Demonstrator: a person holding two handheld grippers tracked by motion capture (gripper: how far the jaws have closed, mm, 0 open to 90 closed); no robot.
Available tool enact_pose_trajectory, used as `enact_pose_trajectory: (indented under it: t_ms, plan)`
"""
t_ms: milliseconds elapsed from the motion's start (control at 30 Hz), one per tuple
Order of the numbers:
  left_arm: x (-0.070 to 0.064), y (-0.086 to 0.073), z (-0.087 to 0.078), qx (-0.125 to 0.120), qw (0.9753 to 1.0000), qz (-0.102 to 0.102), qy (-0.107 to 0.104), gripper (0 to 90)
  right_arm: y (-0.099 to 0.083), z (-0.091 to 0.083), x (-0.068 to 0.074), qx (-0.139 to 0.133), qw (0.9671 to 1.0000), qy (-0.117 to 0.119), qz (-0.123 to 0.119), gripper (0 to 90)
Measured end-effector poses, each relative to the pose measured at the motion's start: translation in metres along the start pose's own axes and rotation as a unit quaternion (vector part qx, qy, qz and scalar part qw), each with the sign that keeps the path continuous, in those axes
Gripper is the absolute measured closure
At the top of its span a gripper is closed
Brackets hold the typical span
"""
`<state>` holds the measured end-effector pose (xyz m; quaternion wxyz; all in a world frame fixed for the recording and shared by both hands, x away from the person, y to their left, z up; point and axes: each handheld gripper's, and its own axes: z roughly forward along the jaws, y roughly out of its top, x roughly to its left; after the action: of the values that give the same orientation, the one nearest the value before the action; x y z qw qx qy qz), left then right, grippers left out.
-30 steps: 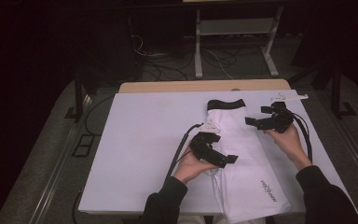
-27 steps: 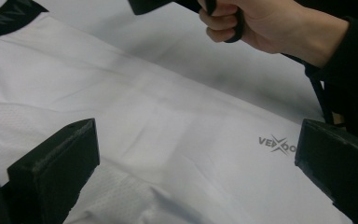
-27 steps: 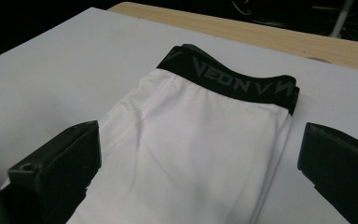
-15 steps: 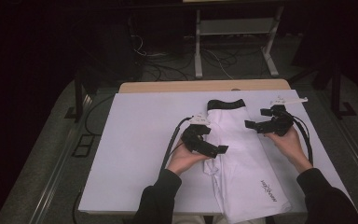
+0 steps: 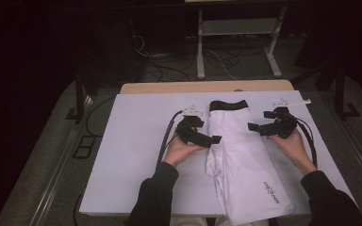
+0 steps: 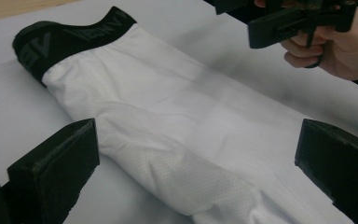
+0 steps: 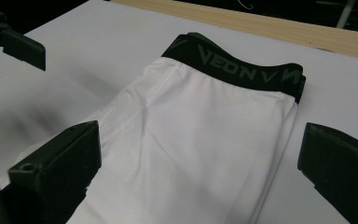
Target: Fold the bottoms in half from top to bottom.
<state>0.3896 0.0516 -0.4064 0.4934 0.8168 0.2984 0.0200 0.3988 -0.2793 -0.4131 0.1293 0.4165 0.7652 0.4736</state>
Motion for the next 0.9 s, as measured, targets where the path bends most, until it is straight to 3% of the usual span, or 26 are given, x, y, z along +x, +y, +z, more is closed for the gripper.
enact_pose_trajectory:
  t_ms: [267,900]
  plan:
    - [0.016,0.004,-0.001,0.002,0.9999,-0.007,0.01,0.0,0.0,0.001,0.0,0.0,1.0,0.002,0.001,0.0]
    - [0.038,0.016,0.003,0.008,0.9993,-0.03,0.02,0.0,0.001,0.002,-0.002,0.003,0.9999,0.009,0.009,0.0]
